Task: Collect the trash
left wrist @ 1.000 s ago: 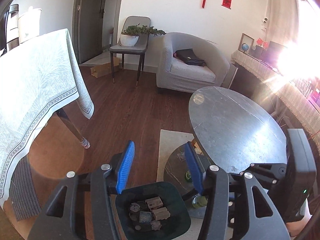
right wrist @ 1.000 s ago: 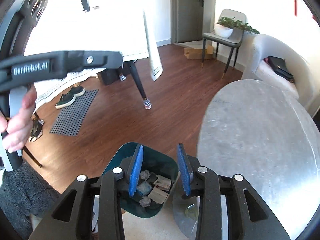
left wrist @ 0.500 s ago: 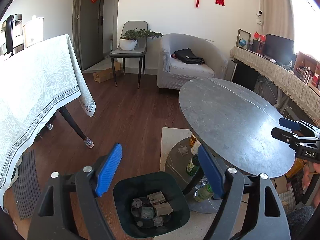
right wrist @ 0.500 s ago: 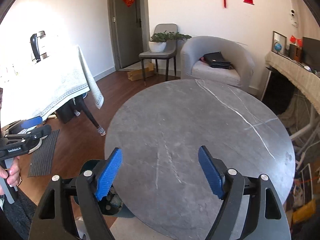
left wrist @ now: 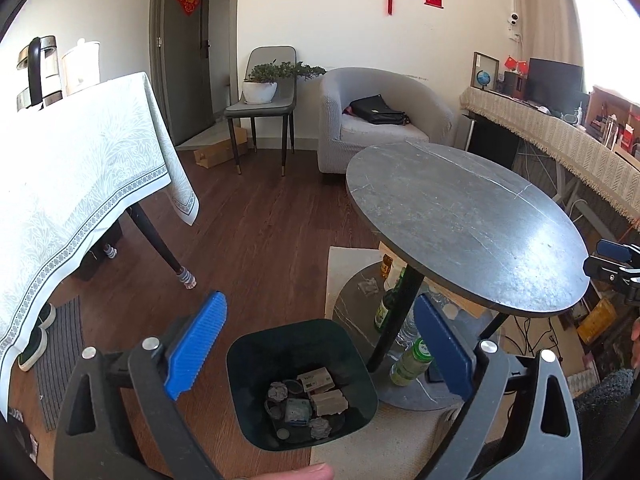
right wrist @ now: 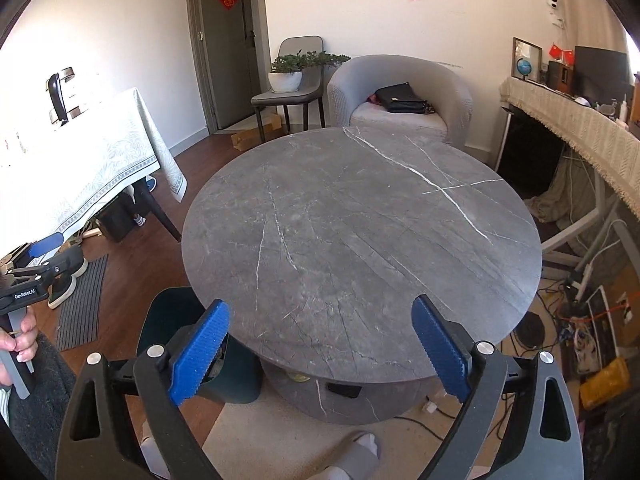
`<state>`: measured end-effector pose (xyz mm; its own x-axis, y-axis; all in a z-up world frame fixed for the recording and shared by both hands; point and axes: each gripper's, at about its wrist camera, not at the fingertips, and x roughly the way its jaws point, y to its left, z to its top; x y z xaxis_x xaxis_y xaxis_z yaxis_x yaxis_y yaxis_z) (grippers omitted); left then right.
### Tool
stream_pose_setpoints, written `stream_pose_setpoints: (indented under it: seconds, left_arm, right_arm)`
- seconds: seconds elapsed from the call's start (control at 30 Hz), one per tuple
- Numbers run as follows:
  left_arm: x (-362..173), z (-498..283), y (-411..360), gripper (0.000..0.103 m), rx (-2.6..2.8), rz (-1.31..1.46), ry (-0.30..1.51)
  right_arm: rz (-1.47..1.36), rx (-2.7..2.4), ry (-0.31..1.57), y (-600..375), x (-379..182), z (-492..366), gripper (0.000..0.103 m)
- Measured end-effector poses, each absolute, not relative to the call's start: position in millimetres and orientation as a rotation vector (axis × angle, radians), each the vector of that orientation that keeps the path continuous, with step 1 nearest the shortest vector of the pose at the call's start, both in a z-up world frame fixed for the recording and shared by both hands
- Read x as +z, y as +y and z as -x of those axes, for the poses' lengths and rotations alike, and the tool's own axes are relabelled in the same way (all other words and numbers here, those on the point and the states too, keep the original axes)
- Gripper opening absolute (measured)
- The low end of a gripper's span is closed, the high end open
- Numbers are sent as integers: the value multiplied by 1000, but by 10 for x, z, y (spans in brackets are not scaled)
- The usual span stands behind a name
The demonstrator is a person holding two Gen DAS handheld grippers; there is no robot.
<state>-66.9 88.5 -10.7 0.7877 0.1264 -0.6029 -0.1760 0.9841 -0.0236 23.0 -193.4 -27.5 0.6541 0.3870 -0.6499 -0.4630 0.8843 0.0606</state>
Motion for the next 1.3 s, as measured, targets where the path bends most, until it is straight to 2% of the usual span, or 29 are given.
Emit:
stream_pose_setpoints:
  seconds: [0.67,1.3]
  left_arm:
    - [-404,734,970,99,189,78,697]
    - [-381,759,1013,99,205,101,686]
  right_arm:
    - [169,548,697,-1654,-291,-156,98]
    - [218,546,709,-1543,-328,-123,99]
